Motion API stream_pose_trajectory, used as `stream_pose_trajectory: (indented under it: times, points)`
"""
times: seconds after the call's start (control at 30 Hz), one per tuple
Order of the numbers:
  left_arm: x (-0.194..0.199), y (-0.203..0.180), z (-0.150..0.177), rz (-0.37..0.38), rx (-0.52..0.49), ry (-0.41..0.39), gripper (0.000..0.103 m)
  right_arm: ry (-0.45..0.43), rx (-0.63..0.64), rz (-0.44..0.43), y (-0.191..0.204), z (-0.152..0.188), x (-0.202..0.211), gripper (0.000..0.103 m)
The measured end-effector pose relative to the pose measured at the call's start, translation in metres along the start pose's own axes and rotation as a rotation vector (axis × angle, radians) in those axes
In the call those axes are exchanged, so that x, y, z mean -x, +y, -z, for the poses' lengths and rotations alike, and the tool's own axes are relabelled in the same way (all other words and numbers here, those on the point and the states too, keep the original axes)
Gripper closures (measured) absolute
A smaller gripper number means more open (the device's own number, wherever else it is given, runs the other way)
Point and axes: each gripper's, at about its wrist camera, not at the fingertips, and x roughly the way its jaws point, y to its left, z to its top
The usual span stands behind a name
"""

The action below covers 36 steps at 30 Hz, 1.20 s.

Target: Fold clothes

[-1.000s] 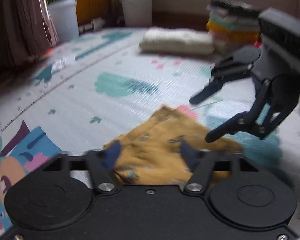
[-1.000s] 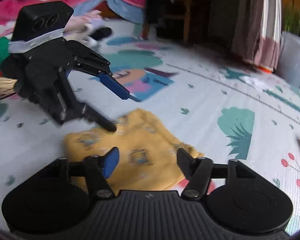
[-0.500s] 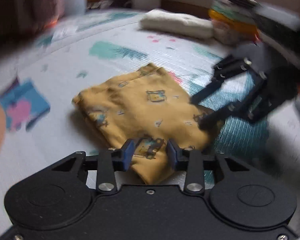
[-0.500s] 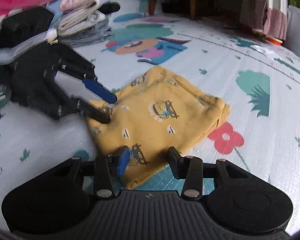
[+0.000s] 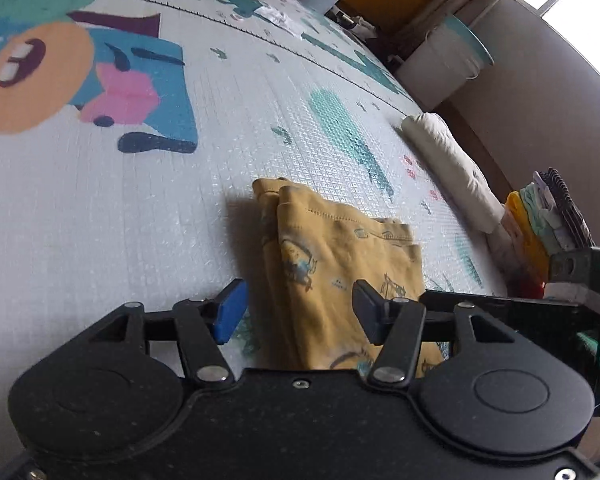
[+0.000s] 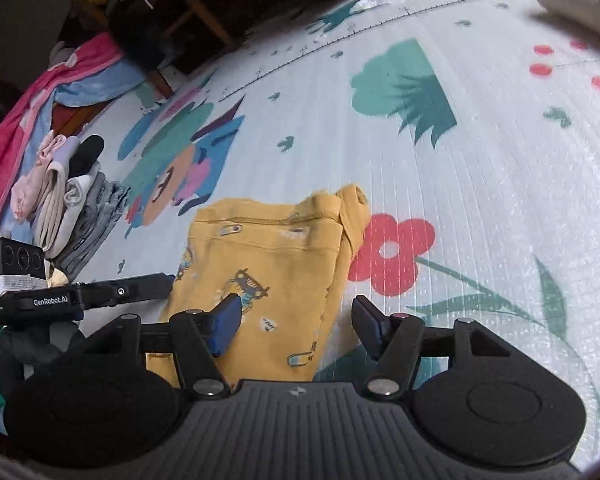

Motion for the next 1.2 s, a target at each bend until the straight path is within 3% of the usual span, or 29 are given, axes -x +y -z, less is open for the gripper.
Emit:
stream_pose_trajectory:
  times: [0.03, 0.07, 0.1, 0.13, 0.2, 0.23, 0.3, 0.4, 0.47, 0.5, 0.57, 0.63, 0.7, 0.73, 0.77, 0.87, 0.9, 0.97, 1.2]
  points:
    - [-0.003, -0.003, -0.001, 0.011, -0.004, 0.017, 0.05, 0.0, 0.002, 0.001, 0.001, 0.003, 0.0, 0.04]
    - [-0.006, -0.005, -0.001, 0.021, -0.009, 0.035, 0.064, 0.007, -0.007, -0.009, 0.002, 0.002, -0.001, 0.04]
    - [-0.01, -0.009, -0.001, 0.019, -0.013, 0.052, 0.068, 0.013, -0.016, -0.019, 0.003, 0.002, -0.003, 0.045]
    - [-0.014, -0.013, 0.003, 0.001, -0.01, 0.044, 0.068, 0.02, -0.025, -0.029, 0.004, 0.001, -0.004, 0.062]
    - [-0.016, -0.014, 0.007, -0.006, 0.049, 0.032, 0.068, 0.026, -0.038, -0.012, 0.004, 0.003, -0.002, 0.071]
    - [-0.016, -0.012, 0.008, 0.003, 0.092, 0.034, 0.07, 0.033, -0.03, -0.017, 0.003, 0.003, -0.001, 0.081]
    - [-0.019, -0.01, 0.013, 0.038, 0.143, 0.085, 0.081, 0.064, -0.083, -0.027, -0.005, 0.007, 0.012, 0.086]
    - [-0.02, -0.024, 0.036, 0.097, 0.145, 0.18, 0.082, 0.109, -0.154, -0.031, -0.018, 0.024, 0.04, 0.086]
    - [-0.014, -0.036, 0.047, 0.097, 0.093, 0.172, 0.081, 0.092, -0.152, -0.018, -0.022, 0.039, 0.059, 0.083]
    - [-0.01, -0.041, 0.05, 0.085, 0.062, 0.151, 0.08, 0.071, -0.136, -0.005, -0.023, 0.047, 0.069, 0.078]
    - [-0.004, -0.047, 0.052, 0.063, 0.003, 0.111, 0.054, 0.018, -0.125, 0.036, -0.024, 0.061, 0.083, 0.049]
    - [-0.007, -0.049, 0.054, 0.061, -0.02, 0.117, 0.051, -0.016, -0.144, 0.018, -0.025, 0.071, 0.087, 0.042]
    - [-0.013, -0.057, 0.055, 0.059, -0.075, 0.122, 0.051, -0.009, -0.084, -0.01, -0.017, 0.072, 0.079, 0.042]
    - [-0.016, -0.062, 0.055, 0.062, -0.107, 0.127, 0.051, -0.001, -0.045, -0.016, -0.012, 0.071, 0.074, 0.047]
    - [-0.019, -0.066, 0.055, 0.063, -0.132, 0.132, 0.061, 0.008, -0.007, -0.022, -0.007, 0.071, 0.069, 0.051]
    - [-0.026, -0.068, 0.059, 0.053, -0.101, 0.158, 0.073, 0.033, 0.02, -0.055, -0.002, 0.067, 0.058, 0.067]
    - [-0.027, -0.063, 0.058, 0.06, -0.056, 0.162, 0.076, 0.043, -0.004, -0.071, -0.004, 0.065, 0.055, 0.077]
    - [-0.028, -0.056, 0.056, 0.074, 0.002, 0.181, 0.083, 0.045, -0.068, -0.097, -0.012, 0.064, 0.055, 0.08]
    - [-0.033, -0.087, 0.035, 0.094, -0.057, 0.234, 0.084, -0.031, -0.176, -0.153, -0.026, 0.063, 0.089, 0.081]
